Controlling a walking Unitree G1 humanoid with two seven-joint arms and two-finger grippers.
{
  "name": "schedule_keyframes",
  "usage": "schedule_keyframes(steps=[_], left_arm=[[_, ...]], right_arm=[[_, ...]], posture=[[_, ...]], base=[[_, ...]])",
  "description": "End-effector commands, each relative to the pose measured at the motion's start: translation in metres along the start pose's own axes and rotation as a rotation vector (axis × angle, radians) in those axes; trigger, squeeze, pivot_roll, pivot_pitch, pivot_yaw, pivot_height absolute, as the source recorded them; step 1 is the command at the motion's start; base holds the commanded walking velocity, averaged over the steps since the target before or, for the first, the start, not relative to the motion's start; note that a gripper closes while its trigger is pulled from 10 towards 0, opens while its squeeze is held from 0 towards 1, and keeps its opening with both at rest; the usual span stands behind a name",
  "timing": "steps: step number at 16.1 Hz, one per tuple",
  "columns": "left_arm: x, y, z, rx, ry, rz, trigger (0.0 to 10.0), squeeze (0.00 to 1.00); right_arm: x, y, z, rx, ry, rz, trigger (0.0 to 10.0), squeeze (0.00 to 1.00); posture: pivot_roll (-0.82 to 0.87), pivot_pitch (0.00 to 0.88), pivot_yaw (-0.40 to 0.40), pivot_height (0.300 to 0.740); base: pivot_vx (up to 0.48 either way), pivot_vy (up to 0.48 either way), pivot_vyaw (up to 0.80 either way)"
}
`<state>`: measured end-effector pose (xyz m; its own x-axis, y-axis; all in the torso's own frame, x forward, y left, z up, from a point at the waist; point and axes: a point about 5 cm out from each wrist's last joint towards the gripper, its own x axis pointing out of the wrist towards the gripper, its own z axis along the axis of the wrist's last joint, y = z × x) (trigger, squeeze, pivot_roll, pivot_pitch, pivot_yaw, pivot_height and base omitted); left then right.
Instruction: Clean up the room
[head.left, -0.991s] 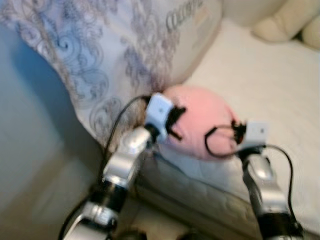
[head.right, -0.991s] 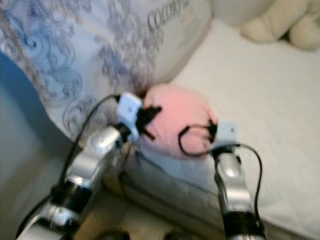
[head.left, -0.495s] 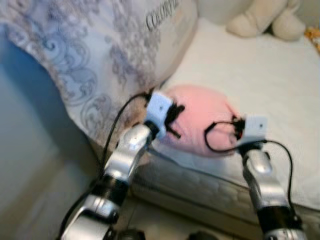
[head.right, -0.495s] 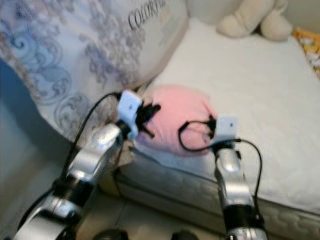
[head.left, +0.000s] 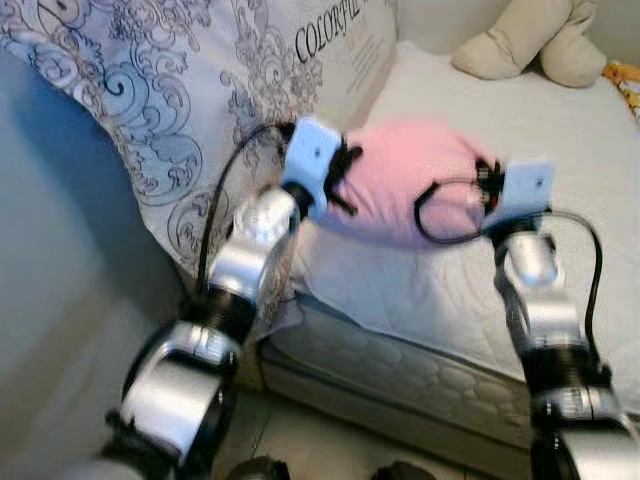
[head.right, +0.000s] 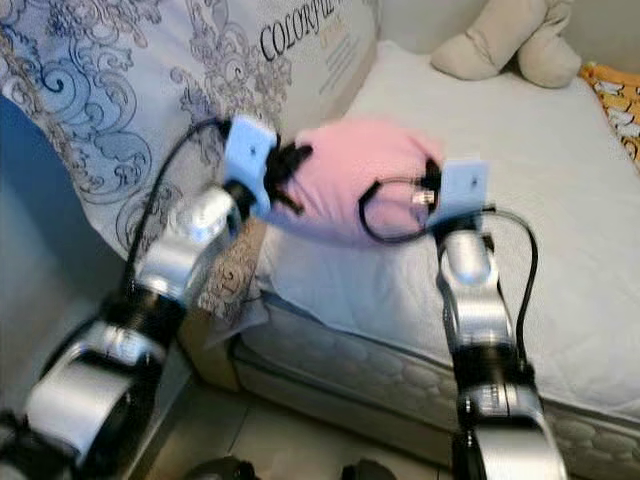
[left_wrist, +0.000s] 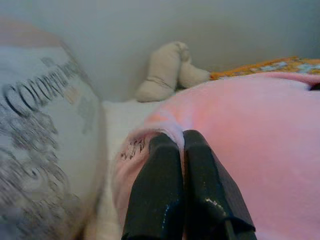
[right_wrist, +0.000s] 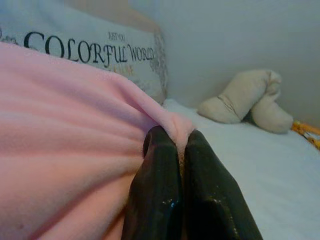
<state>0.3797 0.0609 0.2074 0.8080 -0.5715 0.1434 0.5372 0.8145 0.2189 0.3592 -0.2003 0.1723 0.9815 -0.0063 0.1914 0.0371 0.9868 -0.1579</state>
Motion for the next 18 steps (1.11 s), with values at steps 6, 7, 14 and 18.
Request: schedule_keyframes(steps=[6, 7, 14, 18], left_arm=[[0.000, 0.042, 0.001, 0.288, 0.034, 0.233, 10.0, 0.00], [-0.001, 0.045, -0.002, 0.326, 0.046, 0.253, 10.0, 0.00], [-0.024, 0.026, -0.066, 0.194, 0.270, 0.220, 10.0, 0.00], [-0.027, 0.015, -0.078, 0.137, 0.315, 0.173, 10.0, 0.00]], right_arm=[[0.029, -0.010, 0.002, 0.098, 0.058, 0.057, 10.0, 0.00], [0.030, -0.007, 0.000, 0.090, 0.070, 0.074, 10.0, 0.00], [0.008, 0.010, -0.051, 0.076, 0.277, 0.125, 10.0, 0.00], [-0.011, 0.012, -0.076, 0.112, 0.365, 0.107, 10.0, 0.00]], posture=[[-0.02, 0.094, -0.031, 0.710], [-0.02, 0.102, -0.035, 0.710], [-0.03, 0.204, -0.063, 0.710], [-0.03, 0.202, -0.055, 0.710]], base=[[0.000, 0.000, 0.00], [0.000, 0.000, 0.00], [0.000, 0.000, 0.00], [0.000, 0.000, 0.00]])
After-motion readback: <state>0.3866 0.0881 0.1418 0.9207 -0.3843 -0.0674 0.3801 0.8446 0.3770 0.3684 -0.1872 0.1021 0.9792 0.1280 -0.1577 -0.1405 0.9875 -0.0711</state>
